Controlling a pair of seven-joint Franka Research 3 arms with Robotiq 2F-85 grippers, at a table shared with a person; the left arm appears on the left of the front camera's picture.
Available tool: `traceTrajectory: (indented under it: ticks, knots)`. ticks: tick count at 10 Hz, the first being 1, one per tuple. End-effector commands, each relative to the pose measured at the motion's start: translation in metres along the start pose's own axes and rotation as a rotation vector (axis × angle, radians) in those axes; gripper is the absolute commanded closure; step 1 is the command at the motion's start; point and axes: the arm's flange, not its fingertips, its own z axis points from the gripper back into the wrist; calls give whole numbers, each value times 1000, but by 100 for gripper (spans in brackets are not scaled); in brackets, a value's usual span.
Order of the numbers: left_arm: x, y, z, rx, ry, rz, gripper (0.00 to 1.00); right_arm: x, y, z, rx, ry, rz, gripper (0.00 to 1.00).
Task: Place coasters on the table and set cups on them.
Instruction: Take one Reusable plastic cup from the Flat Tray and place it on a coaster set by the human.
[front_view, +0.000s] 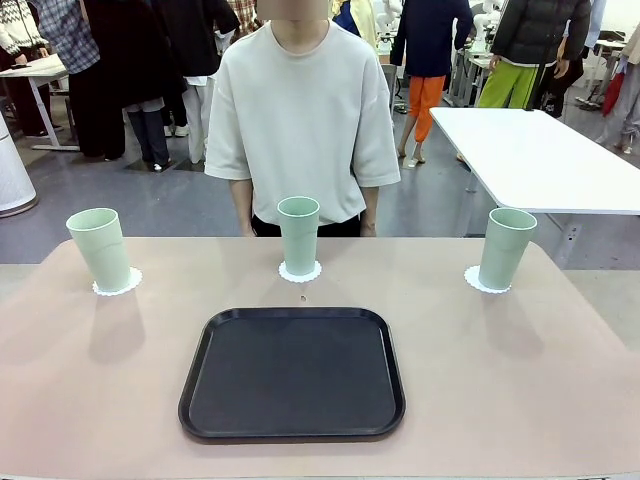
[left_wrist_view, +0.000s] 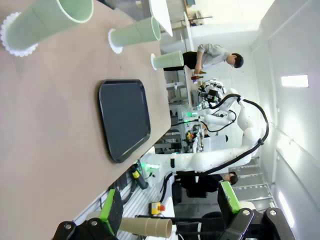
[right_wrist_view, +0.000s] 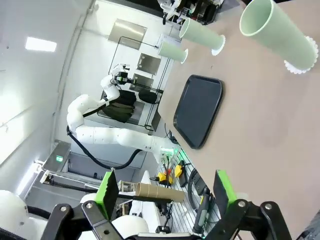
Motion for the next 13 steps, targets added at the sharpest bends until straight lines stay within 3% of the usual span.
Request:
traceTrajectory:
  ticks: [1,13]
  knots:
    - [-1,-2,1,-10,-4,-8,0,-2,8,7,-15,26,20,0]
    - [-1,-2,1,-10,-4,-8,0,-1,2,4,-7,1,2,0]
